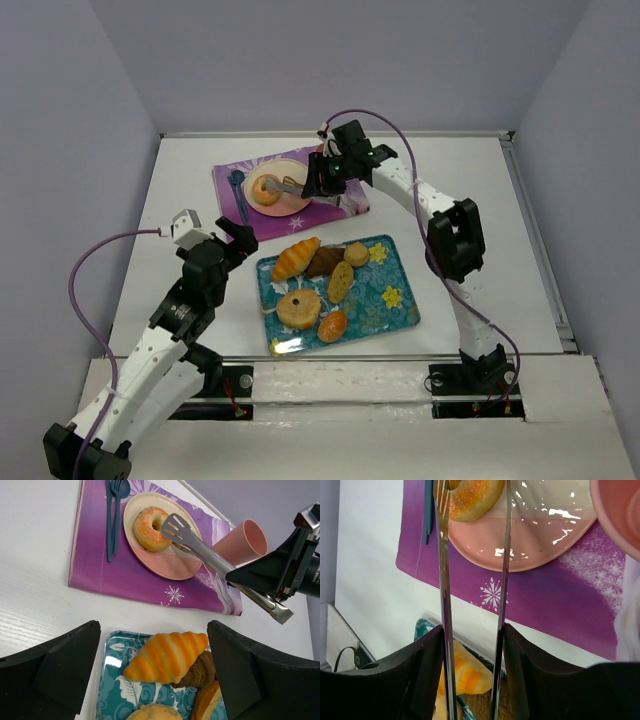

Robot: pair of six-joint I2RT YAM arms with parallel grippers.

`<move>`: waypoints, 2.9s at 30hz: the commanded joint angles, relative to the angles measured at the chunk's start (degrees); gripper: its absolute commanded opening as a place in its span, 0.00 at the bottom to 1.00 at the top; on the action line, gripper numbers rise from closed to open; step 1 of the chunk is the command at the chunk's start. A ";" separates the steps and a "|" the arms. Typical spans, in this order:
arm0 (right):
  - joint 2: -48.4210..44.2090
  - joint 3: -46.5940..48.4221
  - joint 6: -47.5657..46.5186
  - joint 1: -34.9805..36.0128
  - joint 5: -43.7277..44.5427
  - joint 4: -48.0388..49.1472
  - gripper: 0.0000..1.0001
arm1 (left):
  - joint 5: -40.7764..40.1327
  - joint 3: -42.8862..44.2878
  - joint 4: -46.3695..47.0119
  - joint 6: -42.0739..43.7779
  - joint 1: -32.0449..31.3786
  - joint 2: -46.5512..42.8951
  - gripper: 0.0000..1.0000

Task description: Place the bread

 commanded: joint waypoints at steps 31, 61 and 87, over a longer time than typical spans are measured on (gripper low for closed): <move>-67.13 -63.36 -12.31 0.42 21.94 -4.63 0.53 | 6.09 0.13 4.99 0.98 0.02 -1.06 0.99; -62.91 -65.38 -1.32 0.42 13.66 -4.45 0.46 | 5.48 -1.19 4.91 0.80 0.02 -1.23 0.99; -36.12 -29.63 -9.49 0.42 7.69 7.24 0.25 | 1.87 -1.37 4.29 0.72 0.02 -2.55 0.99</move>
